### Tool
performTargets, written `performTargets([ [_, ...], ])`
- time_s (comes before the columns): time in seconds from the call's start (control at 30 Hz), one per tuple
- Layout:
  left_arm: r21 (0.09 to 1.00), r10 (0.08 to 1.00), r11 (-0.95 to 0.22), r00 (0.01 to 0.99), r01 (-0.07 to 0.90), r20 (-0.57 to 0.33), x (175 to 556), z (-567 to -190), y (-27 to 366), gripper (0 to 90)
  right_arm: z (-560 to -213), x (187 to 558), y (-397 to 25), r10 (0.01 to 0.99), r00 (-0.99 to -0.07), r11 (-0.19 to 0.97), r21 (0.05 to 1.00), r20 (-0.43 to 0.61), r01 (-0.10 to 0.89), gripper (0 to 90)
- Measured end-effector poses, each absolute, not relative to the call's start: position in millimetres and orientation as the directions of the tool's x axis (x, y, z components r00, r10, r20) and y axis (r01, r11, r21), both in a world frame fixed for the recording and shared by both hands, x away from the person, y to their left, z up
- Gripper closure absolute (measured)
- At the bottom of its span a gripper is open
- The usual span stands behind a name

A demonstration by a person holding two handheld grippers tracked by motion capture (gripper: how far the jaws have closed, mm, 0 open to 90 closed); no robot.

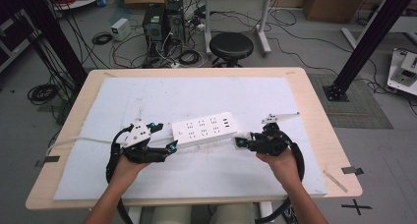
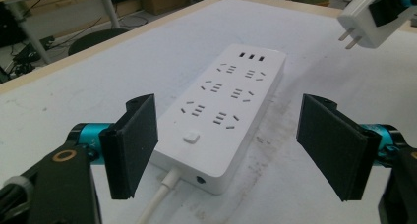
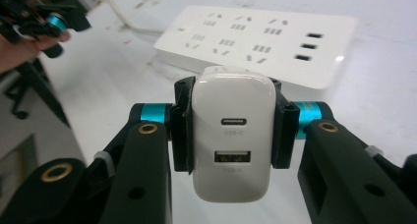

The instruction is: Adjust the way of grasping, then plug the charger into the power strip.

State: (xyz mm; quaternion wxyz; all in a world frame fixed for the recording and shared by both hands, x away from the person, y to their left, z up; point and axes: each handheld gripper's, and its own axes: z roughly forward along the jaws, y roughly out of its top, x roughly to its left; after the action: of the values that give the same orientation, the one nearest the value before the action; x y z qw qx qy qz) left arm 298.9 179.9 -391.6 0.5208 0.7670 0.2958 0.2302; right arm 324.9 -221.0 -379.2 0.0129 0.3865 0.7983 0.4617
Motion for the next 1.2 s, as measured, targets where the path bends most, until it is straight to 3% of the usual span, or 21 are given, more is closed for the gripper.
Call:
performTargets([
  [0.47,0.942,0.731,-0.238,0.682,0.236,0.014,296.2,-393.3,193.9,23.6,-374.6,314.1,-242.5,0.715,-0.690,0.411,0.730,0.112,0.545,63.0],
  [1.2,0.939,0.768,-0.219,0.641,0.264,-0.001,296.7,-396.0,207.2,23.6,-348.2,329.6,-251.2,0.658,-0.753,0.547,0.682,0.009,0.486,63.1],
])
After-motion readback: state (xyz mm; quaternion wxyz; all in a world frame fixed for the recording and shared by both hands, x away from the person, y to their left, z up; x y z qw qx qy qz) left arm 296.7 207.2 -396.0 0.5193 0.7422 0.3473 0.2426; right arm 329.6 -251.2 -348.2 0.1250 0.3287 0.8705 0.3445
